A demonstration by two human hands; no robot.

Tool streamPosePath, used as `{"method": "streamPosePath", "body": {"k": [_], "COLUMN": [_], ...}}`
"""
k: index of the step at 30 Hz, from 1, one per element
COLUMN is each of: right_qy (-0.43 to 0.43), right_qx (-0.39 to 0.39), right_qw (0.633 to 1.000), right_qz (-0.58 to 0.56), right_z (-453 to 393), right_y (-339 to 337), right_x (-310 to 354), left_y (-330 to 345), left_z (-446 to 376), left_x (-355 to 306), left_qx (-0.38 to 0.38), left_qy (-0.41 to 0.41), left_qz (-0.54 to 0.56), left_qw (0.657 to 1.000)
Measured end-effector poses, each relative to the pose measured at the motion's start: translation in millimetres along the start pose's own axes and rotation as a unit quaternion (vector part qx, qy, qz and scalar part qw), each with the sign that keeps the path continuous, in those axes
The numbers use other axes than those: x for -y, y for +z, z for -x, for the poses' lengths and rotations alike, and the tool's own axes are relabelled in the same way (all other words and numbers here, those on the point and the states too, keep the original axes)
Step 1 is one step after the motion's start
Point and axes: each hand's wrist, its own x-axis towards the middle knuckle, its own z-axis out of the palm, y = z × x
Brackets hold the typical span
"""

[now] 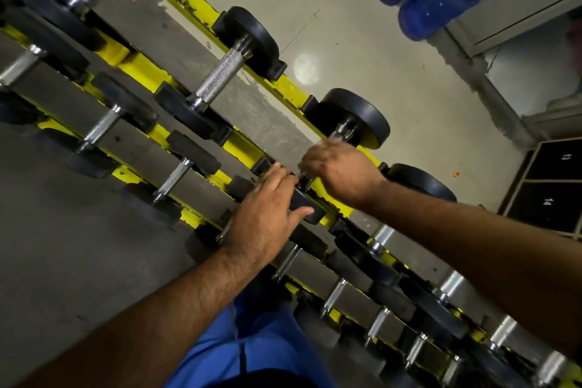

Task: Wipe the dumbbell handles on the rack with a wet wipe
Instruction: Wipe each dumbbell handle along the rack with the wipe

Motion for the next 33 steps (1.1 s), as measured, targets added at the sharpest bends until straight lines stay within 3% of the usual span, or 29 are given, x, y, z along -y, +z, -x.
{"method": "streamPosePath", "body": {"k": [2,6,11,14,17,21,25,29,33], "right_qy": [0.064,-0.027,0.126,0.083,0.13,0.062,0.123,-0.013,0.096], "right_qx": [-0.016,0.0,-0.026,-0.002,-0.003,0.037,-0.021,-0.005,-0.053], "right_qw": [0.998,1.0,0.991,0.996,0.991,0.997,0.992,0.999,0.994], "right_qz": [0.024,-0.008,0.025,0.018,0.031,0.03,0.01,-0.03,-0.008], "right_z": [-2,7,-5,-4,-10,-17,-11,-5,-4], "right_y": [-1,7,-4,0,-9,-12,-7,7,11], "right_x": [-2,12,-4,7,-2,5,-4,17,10], "left_y": [-1,-2,-1,0,0,-1,0,2,1], "left_z": [-1,-1,-1,1,1,0,1,0,-2], "left_x": [1,3,5,3,2,4,4,5,7], "left_qx": [0.002,0.009,0.005,0.002,0.006,0.008,0.005,0.0,0.003], "left_qy": [0.005,0.012,0.019,0.023,0.025,0.027,0.033,0.032,0.032], "left_qz": [-0.006,-0.019,-0.034,-0.046,-0.04,-0.031,-0.043,-0.043,-0.033], "left_qw": [1.0,1.0,0.999,0.999,0.999,0.999,0.999,0.999,0.999]}}
